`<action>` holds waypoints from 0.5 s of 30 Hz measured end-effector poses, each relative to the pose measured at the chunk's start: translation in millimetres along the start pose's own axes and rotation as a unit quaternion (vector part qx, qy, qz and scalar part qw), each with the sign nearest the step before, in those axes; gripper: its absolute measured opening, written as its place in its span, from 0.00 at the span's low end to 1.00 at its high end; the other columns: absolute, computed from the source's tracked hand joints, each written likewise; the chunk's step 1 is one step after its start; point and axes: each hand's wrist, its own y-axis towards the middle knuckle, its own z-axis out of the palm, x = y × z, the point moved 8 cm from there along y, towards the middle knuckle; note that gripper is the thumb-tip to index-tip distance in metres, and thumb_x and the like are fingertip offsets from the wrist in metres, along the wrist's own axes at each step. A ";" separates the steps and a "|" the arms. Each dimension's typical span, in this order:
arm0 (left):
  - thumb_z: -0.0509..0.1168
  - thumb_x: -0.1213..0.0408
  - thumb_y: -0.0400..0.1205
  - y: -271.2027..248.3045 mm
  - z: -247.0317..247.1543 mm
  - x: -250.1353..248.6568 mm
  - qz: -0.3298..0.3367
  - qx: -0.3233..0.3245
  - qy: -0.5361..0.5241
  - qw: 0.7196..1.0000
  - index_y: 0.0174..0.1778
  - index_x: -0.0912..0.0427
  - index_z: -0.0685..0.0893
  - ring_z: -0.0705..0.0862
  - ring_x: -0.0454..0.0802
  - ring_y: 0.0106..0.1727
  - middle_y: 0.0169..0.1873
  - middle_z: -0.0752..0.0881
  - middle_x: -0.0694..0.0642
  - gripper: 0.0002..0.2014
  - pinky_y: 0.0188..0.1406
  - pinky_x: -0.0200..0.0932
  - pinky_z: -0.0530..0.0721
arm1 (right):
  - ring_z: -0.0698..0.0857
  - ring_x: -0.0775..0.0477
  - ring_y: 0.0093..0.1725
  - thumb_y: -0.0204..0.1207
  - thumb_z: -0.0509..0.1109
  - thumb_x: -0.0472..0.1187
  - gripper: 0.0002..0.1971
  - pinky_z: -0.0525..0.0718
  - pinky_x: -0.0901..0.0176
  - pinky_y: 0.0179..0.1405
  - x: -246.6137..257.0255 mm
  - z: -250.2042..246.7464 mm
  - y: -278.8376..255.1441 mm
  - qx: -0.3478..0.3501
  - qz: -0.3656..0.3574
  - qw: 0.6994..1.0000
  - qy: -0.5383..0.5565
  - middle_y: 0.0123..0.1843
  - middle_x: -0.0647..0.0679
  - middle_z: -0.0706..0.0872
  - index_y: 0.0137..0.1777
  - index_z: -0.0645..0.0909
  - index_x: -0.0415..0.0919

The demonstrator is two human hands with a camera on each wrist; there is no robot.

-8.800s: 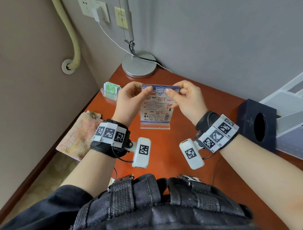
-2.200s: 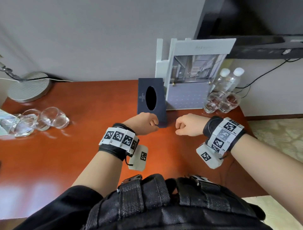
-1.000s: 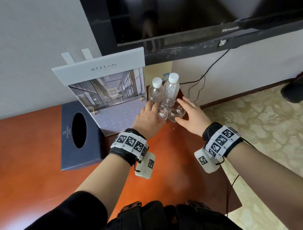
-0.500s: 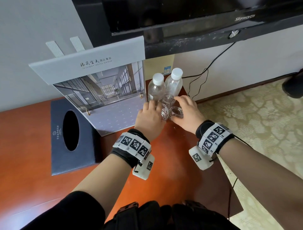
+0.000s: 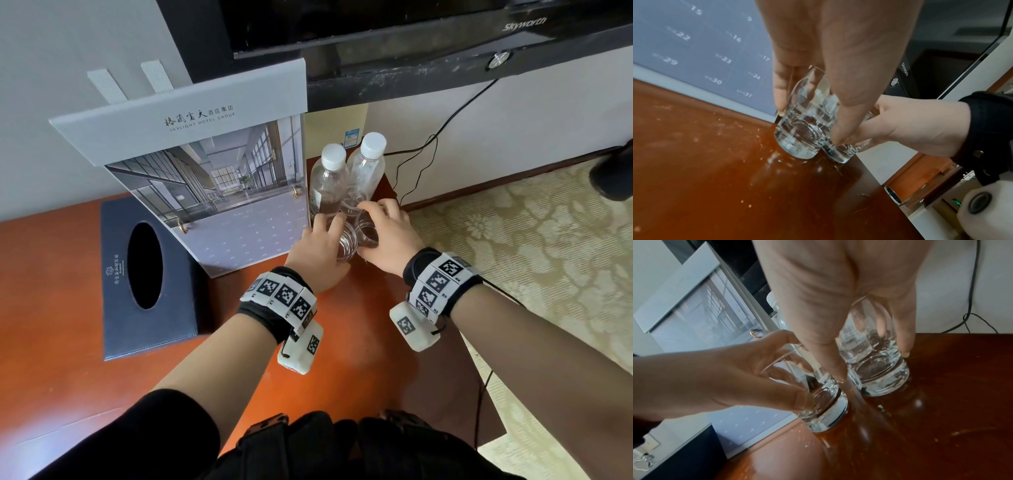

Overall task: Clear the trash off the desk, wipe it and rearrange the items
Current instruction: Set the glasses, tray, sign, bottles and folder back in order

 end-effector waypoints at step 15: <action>0.73 0.56 0.68 -10.9 -5.5 7.5 -0.050 -0.013 -0.075 0.996 0.74 0.51 0.63 0.82 0.61 0.54 0.61 0.74 0.56 0.39 0.50 0.54 0.84 | 0.69 0.42 0.69 0.69 0.75 0.42 0.35 0.77 0.52 0.60 6.6 2.8 -8.9 0.023 0.005 1.000 0.009 0.71 0.48 0.65 0.74 0.64 0.56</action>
